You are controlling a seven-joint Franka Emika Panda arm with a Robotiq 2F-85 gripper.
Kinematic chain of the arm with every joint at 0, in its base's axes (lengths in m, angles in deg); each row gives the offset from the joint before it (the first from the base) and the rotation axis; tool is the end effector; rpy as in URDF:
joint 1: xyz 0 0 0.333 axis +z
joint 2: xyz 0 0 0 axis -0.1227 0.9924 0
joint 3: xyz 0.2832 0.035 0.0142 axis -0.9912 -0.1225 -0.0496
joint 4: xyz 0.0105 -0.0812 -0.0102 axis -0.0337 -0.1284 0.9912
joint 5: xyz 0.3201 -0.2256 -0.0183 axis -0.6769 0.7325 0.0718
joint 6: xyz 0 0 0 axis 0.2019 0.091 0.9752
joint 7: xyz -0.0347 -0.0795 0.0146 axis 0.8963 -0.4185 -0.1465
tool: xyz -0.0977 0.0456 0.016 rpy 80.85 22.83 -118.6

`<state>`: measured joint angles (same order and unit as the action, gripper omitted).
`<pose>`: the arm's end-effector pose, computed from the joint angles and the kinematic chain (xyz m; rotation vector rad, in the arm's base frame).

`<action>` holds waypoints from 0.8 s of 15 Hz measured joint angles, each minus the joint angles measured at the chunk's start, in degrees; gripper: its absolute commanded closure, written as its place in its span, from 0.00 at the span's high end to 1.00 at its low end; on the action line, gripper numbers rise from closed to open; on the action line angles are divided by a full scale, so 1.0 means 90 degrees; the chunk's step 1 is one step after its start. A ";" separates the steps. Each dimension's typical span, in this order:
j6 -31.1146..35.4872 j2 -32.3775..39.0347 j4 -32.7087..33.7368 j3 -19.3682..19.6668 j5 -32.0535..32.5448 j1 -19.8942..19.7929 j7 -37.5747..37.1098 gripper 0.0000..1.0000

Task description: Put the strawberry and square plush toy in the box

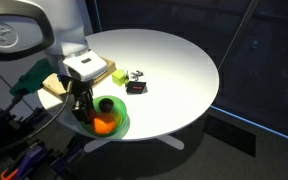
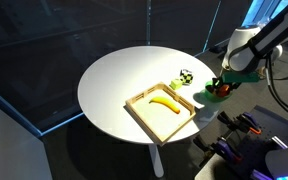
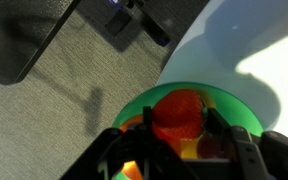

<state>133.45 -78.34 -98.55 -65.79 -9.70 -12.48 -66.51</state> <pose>0.3673 -0.1543 0.1481 2.7661 -1.2311 -0.1404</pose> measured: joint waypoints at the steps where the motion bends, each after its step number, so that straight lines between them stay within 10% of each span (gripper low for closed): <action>1: -0.0043 -0.0059 0.0001 0.0000 0.0023 0.0001 0.0000 0.31; 12: -0.0768 -0.0868 0.0090 -0.0338 0.0124 -0.0002 0.0012 0.31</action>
<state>126.54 -86.16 -97.74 -68.83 -8.59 -12.50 -66.40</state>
